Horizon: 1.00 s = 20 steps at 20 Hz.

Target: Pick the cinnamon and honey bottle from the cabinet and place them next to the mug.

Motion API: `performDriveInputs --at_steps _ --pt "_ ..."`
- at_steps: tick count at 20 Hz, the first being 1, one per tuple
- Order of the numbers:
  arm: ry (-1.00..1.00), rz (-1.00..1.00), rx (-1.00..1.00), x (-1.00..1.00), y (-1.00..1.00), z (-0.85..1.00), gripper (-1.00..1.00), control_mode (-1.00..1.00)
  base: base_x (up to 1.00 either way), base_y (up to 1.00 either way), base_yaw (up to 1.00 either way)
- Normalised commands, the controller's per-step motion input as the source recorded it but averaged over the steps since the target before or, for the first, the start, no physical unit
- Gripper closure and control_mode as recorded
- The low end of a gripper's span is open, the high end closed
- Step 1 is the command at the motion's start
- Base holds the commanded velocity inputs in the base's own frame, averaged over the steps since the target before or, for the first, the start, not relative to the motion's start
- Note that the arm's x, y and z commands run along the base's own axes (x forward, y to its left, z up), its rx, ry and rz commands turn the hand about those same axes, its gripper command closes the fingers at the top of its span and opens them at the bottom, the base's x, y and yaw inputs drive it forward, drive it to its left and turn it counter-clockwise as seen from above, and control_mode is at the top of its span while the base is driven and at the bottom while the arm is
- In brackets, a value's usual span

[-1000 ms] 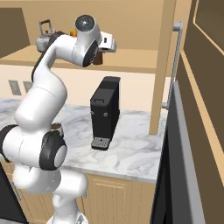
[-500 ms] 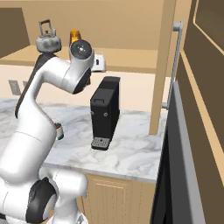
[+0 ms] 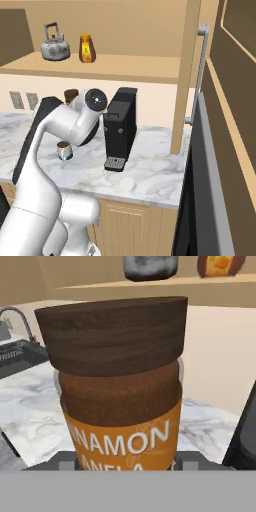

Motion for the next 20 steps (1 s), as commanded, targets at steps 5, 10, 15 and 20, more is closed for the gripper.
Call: performDriveInputs --at_steps 5,10,15,20 --pt "0.0 0.33 0.01 -0.05 0.44 -0.86 1.0 -1.0 0.0 0.0 0.0" --pt "0.0 0.28 0.0 0.0 0.34 -0.78 1.0 -1.0 0.0 0.0 0.0" --pt "0.0 0.25 0.0 0.09 0.22 -0.76 1.0 -1.0 0.0 0.0 0.0" --pt "0.0 0.15 0.0 0.52 0.09 -0.49 1.0 -1.0 0.0 0.0 0.0"
